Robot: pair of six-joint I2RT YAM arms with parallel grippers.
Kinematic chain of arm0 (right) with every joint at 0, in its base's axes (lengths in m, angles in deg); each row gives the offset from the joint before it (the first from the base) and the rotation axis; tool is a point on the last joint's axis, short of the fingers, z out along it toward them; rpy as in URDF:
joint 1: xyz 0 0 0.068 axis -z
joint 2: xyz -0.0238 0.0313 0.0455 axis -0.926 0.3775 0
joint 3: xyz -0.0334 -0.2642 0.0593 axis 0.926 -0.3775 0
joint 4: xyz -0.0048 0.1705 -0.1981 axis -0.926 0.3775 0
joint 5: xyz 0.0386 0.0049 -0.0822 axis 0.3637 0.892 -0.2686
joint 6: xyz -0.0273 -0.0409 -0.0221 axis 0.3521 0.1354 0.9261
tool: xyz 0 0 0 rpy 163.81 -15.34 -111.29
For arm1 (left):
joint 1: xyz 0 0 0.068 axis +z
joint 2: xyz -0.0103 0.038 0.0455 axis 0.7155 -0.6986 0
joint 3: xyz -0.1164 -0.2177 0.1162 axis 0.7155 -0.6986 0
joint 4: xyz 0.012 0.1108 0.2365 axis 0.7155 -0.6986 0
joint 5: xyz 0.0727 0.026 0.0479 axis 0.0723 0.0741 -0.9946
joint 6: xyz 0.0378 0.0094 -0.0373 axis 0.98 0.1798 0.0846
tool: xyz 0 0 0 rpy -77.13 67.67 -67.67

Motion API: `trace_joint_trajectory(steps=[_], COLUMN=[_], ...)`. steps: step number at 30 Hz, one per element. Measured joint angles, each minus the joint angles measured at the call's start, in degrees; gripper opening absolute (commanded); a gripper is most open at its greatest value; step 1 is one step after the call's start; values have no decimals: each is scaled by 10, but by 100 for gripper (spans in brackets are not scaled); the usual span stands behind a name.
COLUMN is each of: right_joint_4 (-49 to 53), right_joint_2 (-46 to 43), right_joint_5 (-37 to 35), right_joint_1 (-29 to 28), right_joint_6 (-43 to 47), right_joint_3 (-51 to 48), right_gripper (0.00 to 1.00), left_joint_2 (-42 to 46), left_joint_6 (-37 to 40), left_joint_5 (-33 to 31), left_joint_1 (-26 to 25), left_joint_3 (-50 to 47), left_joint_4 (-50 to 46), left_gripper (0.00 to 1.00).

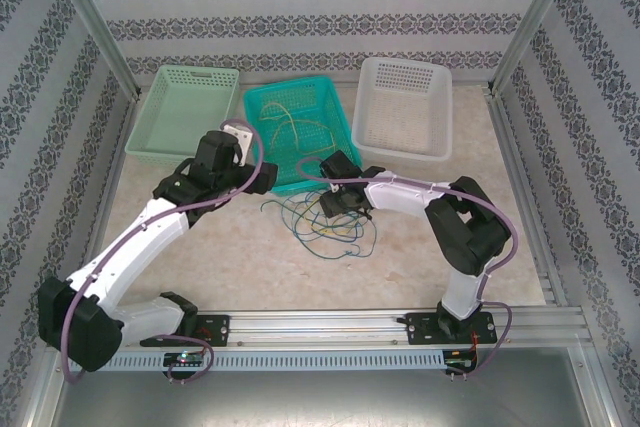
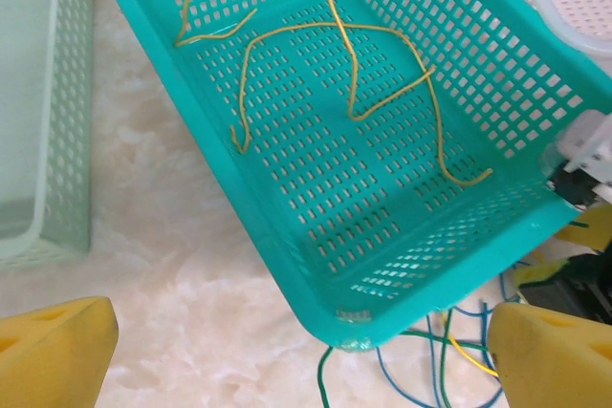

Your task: Untangle the cables

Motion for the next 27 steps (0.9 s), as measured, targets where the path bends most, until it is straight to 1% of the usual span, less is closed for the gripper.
trace_joint_trajectory(steps=[1,5,9,10,11,12,13,18,21,27], right_joint_4=[-2,-12,-23,-26,-32,-41,-49,-57,-57,-68], right_joint_2=[1,5,8,8,8,6,3,-27,-53,-131], right_joint_5=[0,0,-4,-10,-16,-23,-30,-61,-76,-94], right_joint_1=[0,0,-4,-6,-9,-13,-18,-40,-47,-59], right_joint_6=[-1,-11,-20,-26,-30,-37,-43,-84,-106,-136], right_joint_3=[0,0,0,-2,-6,-11,-19,-57,-79,-106], right_gripper=[47,41,41,43,49,58,63,73,75,76], left_joint_2=[9,30,34,34,34,34,35,39,39,43], left_joint_6=[-4,-12,-16,-16,-17,-17,-17,-18,-19,-20], left_joint_5=[4,7,7,6,6,6,6,6,6,8], left_joint_1=[0,0,0,0,0,0,0,0,0,-1], left_joint_3=[-5,-14,-17,-17,-18,-18,-19,-33,-42,-59], left_joint_4=[0,0,0,0,0,0,1,1,1,1], left_gripper=[100,100,100,100,100,100,100,100,100,100])
